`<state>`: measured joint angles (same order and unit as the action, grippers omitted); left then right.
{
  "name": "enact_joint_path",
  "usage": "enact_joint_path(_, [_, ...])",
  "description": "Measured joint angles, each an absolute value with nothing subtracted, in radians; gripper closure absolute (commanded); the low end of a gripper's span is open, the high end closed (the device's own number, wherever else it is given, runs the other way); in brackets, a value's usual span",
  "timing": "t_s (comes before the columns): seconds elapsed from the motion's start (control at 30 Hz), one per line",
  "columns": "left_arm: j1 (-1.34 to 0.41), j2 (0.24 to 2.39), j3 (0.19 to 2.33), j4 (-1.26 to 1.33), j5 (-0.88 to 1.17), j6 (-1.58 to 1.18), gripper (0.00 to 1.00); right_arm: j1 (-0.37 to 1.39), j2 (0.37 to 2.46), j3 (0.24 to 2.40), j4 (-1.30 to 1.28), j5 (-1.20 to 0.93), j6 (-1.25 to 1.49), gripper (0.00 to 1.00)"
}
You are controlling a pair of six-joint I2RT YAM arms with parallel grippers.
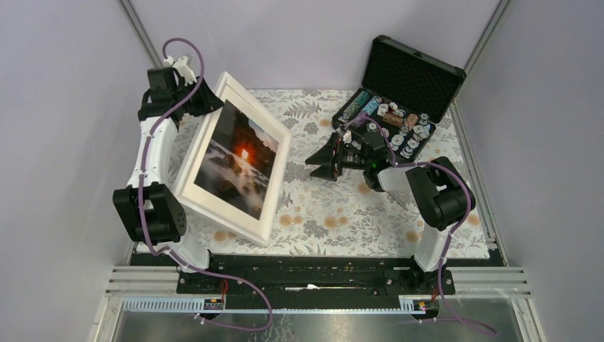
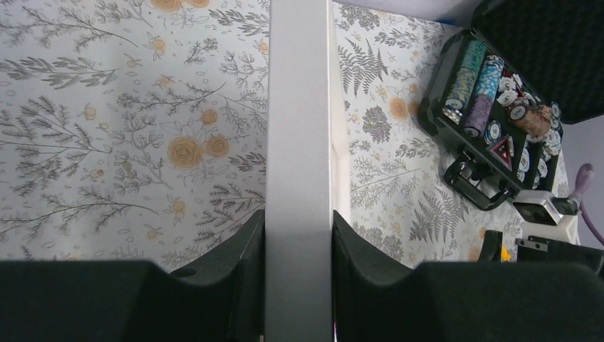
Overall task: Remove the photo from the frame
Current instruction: Turn over the photo frame at the center of the board.
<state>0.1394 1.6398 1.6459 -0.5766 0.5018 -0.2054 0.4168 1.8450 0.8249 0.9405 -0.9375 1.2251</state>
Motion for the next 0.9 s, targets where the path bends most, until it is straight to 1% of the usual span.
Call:
enact_joint_path(0.1, [0.141, 1.639, 1.544, -0.472, 0.509, -0.236, 1.00, 0.417, 1.845, 0.825, 0.913, -0.937, 1.203, 0.00])
enact_joint_path(0.2, [0.142, 1.639, 1.436, -0.424, 0.514, -0.251, 1.00, 0.417, 1.845, 0.828, 0.842, -0.931, 1.145, 0.01])
enact_joint_path(0.3, [0.150, 1.641, 1.326, -0.408, 0.514, -0.255, 1.00, 0.417, 1.845, 0.840, 0.700, -0.897, 1.032, 0.01])
enact_joint_path(0.43, [0.168, 1.646, 1.172, -0.371, 0.513, -0.252, 1.00, 0.423, 1.845, 0.911, 0.437, -0.800, 0.830, 0.07])
enact_joint_path(0.57, [0.182, 1.674, 1.098, -0.340, 0.512, -0.233, 1.00, 0.429, 1.843, 0.976, 0.282, -0.697, 0.682, 0.11])
enact_joint_path(0.73, [0.185, 1.720, 1.085, -0.297, 0.511, -0.209, 1.00, 0.432, 1.844, 1.026, 0.135, -0.608, 0.566, 0.12])
enact_joint_path(0.83, [0.185, 1.753, 1.085, -0.271, 0.511, -0.197, 0.92, 0.432, 1.847, 1.031, 0.087, -0.580, 0.531, 0.12])
enact_joint_path(0.9, [0.184, 1.774, 1.085, -0.265, 0.504, -0.183, 0.82, 0.433, 1.853, 1.035, 0.062, -0.564, 0.515, 0.12])
